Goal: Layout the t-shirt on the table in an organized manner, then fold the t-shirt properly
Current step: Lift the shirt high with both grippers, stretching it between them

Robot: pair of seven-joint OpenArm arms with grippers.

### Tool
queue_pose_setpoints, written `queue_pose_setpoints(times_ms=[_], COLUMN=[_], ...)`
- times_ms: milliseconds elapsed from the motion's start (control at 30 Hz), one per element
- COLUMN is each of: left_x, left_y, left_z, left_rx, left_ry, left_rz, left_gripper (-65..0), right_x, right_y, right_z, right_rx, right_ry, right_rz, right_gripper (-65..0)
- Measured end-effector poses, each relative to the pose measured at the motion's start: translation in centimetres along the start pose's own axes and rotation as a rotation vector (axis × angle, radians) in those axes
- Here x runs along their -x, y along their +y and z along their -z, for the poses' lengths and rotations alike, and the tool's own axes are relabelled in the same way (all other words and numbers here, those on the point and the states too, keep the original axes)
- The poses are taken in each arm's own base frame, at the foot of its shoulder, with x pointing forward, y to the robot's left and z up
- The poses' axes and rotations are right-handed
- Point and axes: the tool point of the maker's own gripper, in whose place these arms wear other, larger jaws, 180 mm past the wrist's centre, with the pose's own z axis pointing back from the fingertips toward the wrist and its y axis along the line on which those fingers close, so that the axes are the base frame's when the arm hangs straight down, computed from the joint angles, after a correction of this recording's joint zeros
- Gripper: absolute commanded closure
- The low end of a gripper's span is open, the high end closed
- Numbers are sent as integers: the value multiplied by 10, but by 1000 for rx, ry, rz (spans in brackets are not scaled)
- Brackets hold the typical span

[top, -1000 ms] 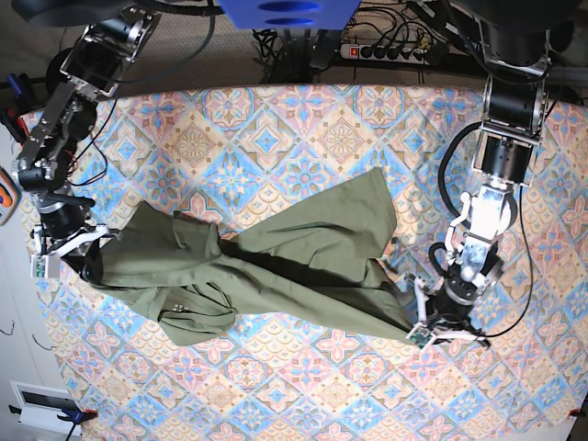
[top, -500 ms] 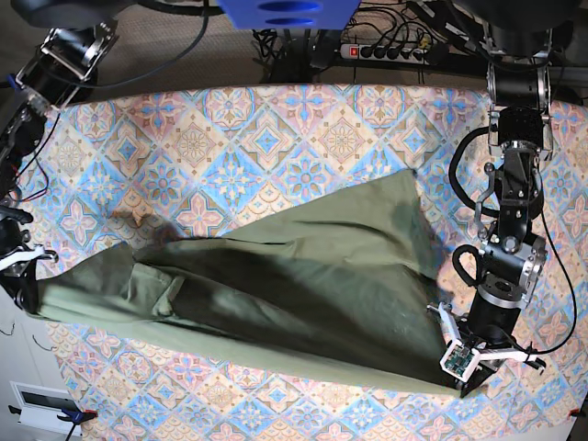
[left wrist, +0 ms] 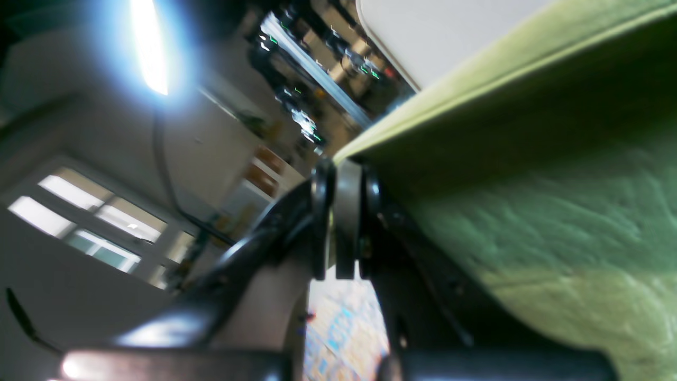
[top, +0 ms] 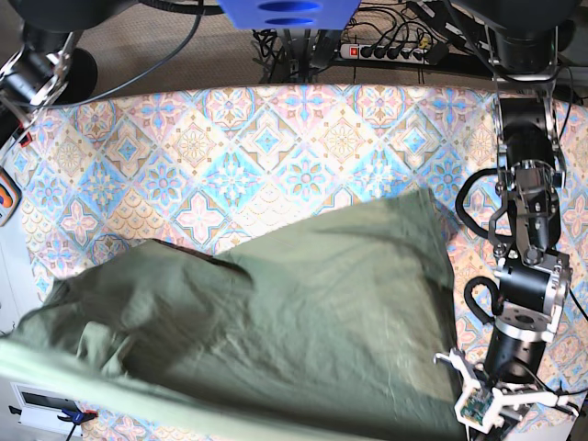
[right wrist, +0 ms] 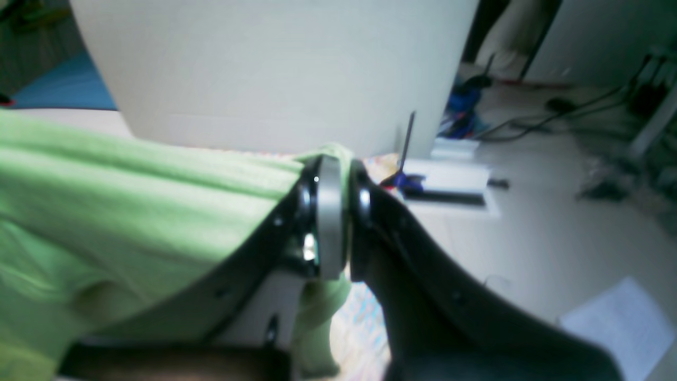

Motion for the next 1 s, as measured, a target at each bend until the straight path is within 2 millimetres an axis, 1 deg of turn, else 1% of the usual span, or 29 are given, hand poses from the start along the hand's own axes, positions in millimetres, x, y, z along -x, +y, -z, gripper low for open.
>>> queue_pose_setpoints(times_ms=[67, 100, 233, 333, 433, 500, 567, 633, 700, 733, 800, 833, 900, 1000], left_x=[-10, -14, -30, -32, -25, -19, -14, -2, 11, 15, 18, 19, 23, 30], left_y=[10, 14, 32, 39, 40, 40, 40, 39, 35, 34, 37, 42, 46, 51], left_z=[3, 4, 6, 7, 13, 15, 17, 23, 29, 30, 35, 38, 44, 53], left_rx=[-25, -33, -80, -94, -92, -94, -91, -82, -69, -65, -62, -70, -77, -75], left_ry=[-22, -30, -64, -68, -47, -25, -12, 18, 60, 70, 84, 86, 98, 124], left_rz=[2, 3, 9, 9, 3, 7, 6, -3, -15, -17, -15, -17, -26, -44], left_gripper=[0, 0, 0, 0, 0, 0, 0, 0, 0, 0, 0, 0, 0, 0], right_x=[-24, -32, -57, -71, -82, -84, -78, -73, -68, -62, -50, -48, -55, -75], right_y=[0, 2, 4, 5, 11, 18, 22, 27, 37, 40, 38, 37, 36, 37], right_z=[8, 13, 28, 42, 57, 66, 74, 84, 98, 104, 113, 115, 120, 128], right_rx=[-12, -23, -45, -60, -83, -104, -120, -132, -161, -170, -157, -154, -150, -137], right_ry=[-34, -49, -66, -72, -62, -57, -33, -10, -15, -1, 49, 59, 49, 17], right_rz=[-22, -28, -46, -35, -37, -39, -29, -3, 51, 79, 95, 99, 111, 108], right_gripper=[-2, -2, -2, -2, -2, -2, -2, -2, -2, -2, -2, -2, -2, -2])
